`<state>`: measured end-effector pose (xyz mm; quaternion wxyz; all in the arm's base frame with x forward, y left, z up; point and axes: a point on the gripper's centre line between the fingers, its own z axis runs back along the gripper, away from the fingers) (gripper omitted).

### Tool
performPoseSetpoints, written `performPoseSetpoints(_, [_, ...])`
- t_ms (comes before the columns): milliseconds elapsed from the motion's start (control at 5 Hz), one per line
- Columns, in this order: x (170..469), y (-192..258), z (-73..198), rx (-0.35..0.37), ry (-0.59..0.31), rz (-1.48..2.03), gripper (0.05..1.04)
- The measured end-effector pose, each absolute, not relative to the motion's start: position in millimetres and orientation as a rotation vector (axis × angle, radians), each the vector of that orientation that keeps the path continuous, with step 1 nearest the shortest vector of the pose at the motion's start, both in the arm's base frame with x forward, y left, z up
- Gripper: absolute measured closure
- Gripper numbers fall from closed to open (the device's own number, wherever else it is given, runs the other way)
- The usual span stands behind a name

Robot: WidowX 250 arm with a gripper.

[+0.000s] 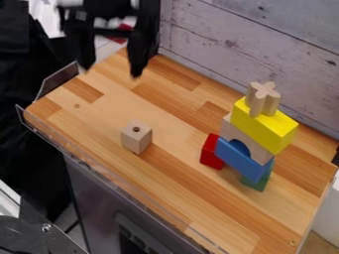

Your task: Move the block with a hole on the left side of the table

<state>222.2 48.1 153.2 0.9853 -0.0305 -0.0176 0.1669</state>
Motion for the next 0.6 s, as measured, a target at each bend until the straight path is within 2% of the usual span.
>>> performPoseSetpoints(200, [233, 18, 170, -0.056, -0.02, 0.244, 0.084])
performPoseSetpoints(400, [240, -13, 173, -0.074, 0.023, 0.176, 0.084])
performPoseSetpoints(600, [239, -26, 177, -0.065, 0.033, 0.136, 0.084])
